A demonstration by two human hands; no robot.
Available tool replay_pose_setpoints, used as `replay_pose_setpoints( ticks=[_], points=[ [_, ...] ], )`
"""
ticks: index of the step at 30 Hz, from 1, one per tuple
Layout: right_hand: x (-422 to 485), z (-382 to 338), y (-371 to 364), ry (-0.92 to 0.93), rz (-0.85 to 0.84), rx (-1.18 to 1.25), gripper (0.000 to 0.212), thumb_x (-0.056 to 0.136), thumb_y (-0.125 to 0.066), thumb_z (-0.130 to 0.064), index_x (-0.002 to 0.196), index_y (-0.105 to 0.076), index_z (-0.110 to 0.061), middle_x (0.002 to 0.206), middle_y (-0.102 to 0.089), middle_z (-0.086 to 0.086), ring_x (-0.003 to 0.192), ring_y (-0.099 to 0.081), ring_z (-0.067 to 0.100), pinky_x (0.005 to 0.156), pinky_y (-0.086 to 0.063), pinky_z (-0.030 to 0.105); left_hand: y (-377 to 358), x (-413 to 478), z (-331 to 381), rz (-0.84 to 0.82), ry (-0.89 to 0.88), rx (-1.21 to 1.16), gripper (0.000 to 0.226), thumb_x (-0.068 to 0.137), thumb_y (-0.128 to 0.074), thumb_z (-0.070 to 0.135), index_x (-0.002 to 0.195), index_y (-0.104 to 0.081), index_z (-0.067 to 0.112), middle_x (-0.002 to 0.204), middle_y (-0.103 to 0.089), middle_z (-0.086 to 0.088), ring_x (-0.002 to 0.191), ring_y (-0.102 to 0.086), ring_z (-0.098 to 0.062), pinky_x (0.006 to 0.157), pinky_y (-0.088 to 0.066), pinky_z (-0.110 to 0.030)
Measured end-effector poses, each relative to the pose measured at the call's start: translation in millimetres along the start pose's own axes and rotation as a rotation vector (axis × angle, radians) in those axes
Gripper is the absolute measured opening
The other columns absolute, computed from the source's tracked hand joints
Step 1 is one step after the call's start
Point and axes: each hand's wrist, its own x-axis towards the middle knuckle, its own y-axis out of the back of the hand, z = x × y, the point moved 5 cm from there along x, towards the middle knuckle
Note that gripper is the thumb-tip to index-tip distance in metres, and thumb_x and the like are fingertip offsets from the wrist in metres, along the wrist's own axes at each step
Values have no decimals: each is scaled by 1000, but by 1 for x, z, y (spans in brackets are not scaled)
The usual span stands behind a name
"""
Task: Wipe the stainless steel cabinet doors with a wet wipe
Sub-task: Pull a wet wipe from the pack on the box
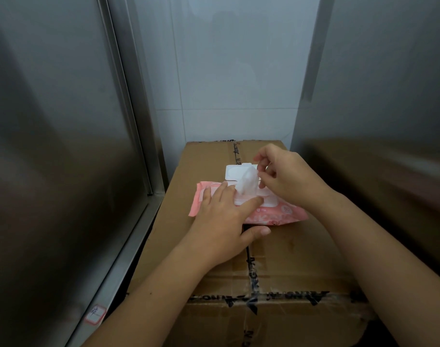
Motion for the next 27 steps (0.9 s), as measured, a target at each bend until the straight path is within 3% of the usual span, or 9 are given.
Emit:
replay_pose_setpoints(
  ticks=[3,7,11,15,20,24,27],
  points=[
    [-1,0,2,13,27,9,25,90,-52,-2,101,-44,-23,83,-56,-12,68,-65,6,71,-49,25,0,0,1,9,4,-6,84,72,-11,81,145,-26,44,146,-26,-10,141,-9,-25,115,-1,-45],
    [1,-5,5,34,42,-30,26,92,-49,-4,116,-49,-13,86,-55,-8,77,-62,13,73,-49,30,1,1,1,-8,8,9,63,87,-32,68,145,-25,44,147,-23,-9,141,-8,-23,115,-2,-45],
    [5,-12,10,67,55,-103,27,93,-46,-5,120,-48,-9,85,-52,-7,78,-54,16,78,-47,36,-1,2,0,-4,2,-4,63,87,-33,69,144,-27,44,146,-24,-6,140,-11,-23,115,-1,-47],
    [9,-19,14,95,70,-130,27,94,-43,-5,121,-46,-8,92,-55,-3,81,-54,19,79,-46,38,-2,4,-1,7,-9,-16,85,68,-10,81,142,-30,44,144,-28,-6,138,-15,-22,113,3,-47],
    [14,-26,45,152,350,-38,22,92,-47,0,113,-54,-2,95,-51,-4,75,-45,12,71,-33,16,-6,3,0,-19,12,2,86,69,-13,84,144,-26,44,147,-24,-10,141,-10,-22,113,8,-47],
    [25,-25,60,190,329,-146,19,93,-46,-1,108,-58,-5,97,-53,-1,74,-53,18,71,-43,29,-4,1,1,6,12,19,87,70,-13,84,147,-21,44,151,-19,-13,143,-5,-25,114,8,-48],
    [22,-20,52,232,316,-153,19,91,-49,3,102,-63,-2,100,-59,8,76,-48,14,72,-39,25,0,-1,0,71,10,19,96,61,1,80,147,-21,44,152,-19,-11,144,-2,-25,114,6,-46]
  ],
)
